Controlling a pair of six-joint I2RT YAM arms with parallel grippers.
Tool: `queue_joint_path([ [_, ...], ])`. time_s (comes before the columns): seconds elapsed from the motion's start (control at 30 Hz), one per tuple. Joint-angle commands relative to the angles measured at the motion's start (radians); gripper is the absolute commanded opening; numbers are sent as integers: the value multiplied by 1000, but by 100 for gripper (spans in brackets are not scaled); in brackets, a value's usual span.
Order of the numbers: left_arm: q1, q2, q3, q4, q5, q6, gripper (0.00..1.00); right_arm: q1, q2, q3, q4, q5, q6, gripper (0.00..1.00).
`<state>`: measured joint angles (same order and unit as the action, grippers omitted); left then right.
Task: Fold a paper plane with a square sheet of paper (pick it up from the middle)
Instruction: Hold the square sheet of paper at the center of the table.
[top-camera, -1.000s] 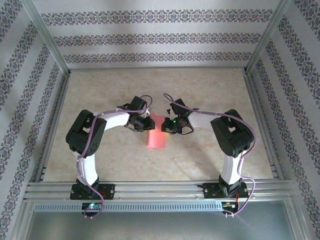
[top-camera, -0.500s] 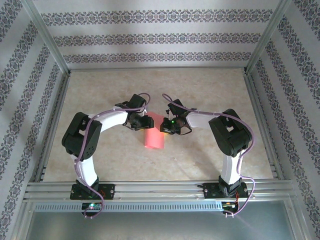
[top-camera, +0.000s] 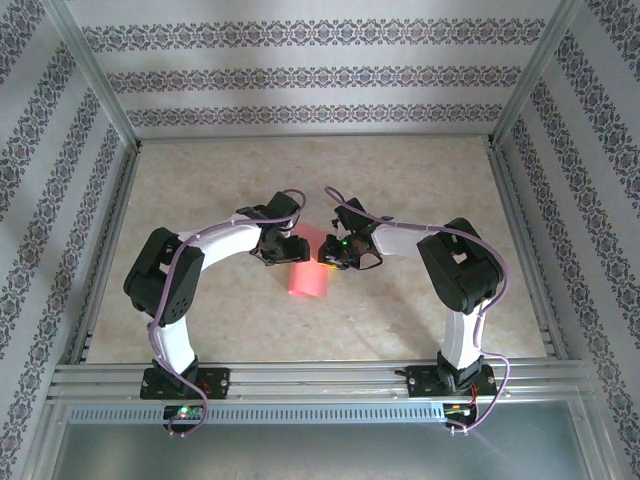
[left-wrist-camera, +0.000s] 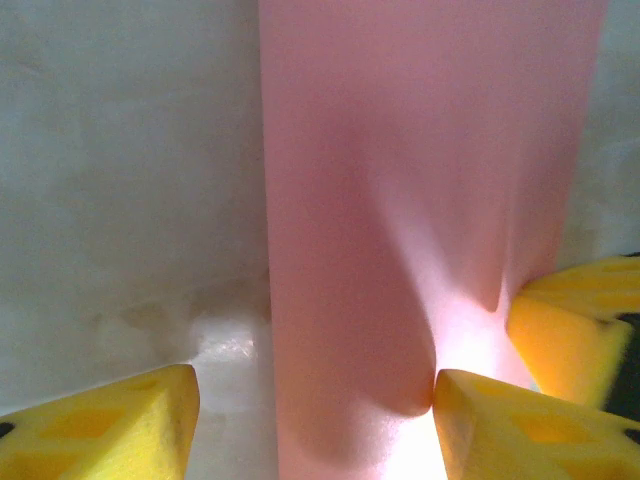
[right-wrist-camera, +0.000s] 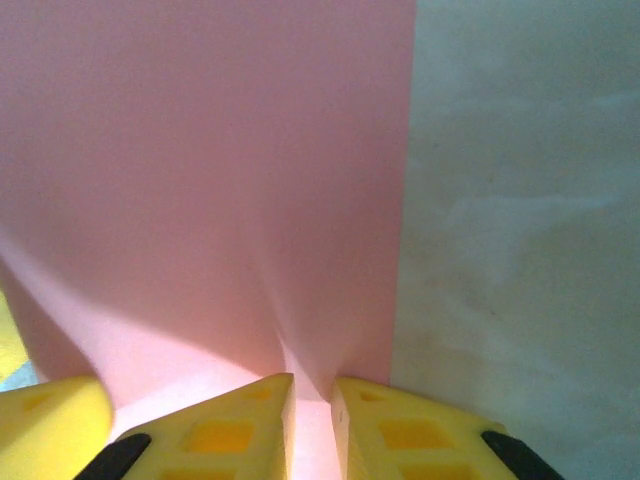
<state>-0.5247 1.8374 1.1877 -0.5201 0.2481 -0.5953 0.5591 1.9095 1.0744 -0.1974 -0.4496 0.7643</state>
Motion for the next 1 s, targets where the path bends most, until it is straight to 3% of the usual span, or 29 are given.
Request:
queue_joint_path([
  [0.0, -12, 27, 38, -72, -43, -5, 64, -1, 24, -3, -29, 23, 20, 24],
  [0.4, -12, 46, 28, -91, -126, -11, 44, -81, -195, -125, 134, 41, 36, 42],
  [0.97, -12, 52, 9, -96, -165, -64, 37, -123, -200, -186, 167, 53, 48, 43],
])
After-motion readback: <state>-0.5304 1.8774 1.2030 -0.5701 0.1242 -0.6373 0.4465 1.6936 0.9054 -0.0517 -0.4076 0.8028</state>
